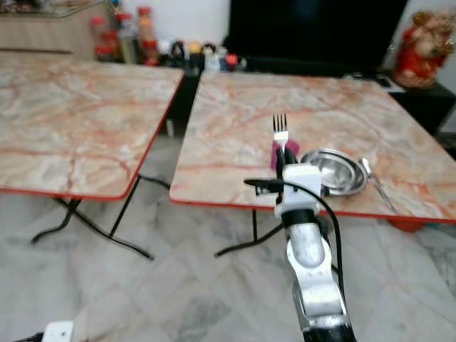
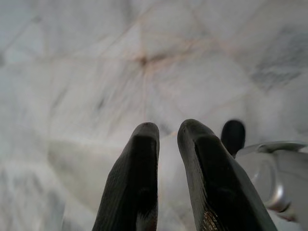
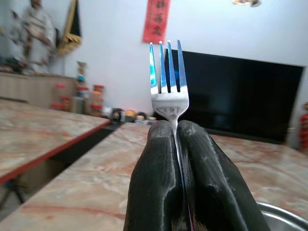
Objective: Setting the table
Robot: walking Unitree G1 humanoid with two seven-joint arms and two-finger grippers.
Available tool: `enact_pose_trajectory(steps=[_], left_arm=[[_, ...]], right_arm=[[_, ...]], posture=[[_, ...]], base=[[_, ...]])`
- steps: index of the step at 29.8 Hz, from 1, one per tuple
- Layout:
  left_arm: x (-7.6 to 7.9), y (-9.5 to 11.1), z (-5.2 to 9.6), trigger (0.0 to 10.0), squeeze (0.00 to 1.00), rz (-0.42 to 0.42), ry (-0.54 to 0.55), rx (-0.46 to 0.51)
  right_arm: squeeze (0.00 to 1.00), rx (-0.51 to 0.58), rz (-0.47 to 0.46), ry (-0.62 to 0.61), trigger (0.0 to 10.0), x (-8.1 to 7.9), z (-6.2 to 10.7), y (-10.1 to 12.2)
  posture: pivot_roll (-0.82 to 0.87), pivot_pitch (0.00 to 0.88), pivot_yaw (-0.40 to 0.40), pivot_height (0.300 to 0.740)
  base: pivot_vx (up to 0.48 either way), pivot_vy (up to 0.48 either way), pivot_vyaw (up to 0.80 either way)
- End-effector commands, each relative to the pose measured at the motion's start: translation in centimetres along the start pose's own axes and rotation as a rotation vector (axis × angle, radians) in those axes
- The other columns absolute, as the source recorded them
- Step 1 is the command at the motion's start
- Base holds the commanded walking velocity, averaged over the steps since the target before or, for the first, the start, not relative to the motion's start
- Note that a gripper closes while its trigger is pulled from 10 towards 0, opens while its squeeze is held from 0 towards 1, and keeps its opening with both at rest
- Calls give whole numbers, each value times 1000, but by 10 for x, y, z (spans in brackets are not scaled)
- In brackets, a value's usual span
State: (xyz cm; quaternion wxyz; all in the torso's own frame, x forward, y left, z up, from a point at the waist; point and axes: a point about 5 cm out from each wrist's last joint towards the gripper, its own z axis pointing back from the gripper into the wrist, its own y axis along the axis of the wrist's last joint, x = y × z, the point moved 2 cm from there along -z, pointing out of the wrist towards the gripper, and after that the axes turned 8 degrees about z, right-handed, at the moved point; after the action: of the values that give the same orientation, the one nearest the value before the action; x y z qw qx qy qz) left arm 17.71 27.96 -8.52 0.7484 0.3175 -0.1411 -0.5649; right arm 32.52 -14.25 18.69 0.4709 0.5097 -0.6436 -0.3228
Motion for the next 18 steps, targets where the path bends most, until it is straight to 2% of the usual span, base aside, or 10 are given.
enact_pose_trajectory(steps=[1, 8, 18], left_arm=[[7, -4, 0, 10000, 0, 1, -24, -21], [3, 0, 0, 10000, 0, -4, -22, -9], [8, 3, -1, 10000, 0, -3, -26, 3]], right_arm=[[0, -16, -4, -10, 10000, 5, 3, -3], [0, -23, -4, 0, 10000, 2, 4, -3], [0, -34, -26, 21, 10000, -7, 6, -3]], posture=[[-11, 70, -3, 740], [-14, 67, -3, 740], [-12, 80, -6, 740]], base=[[0, -454, 0], [0, -453, 0], [0, -454, 0]])
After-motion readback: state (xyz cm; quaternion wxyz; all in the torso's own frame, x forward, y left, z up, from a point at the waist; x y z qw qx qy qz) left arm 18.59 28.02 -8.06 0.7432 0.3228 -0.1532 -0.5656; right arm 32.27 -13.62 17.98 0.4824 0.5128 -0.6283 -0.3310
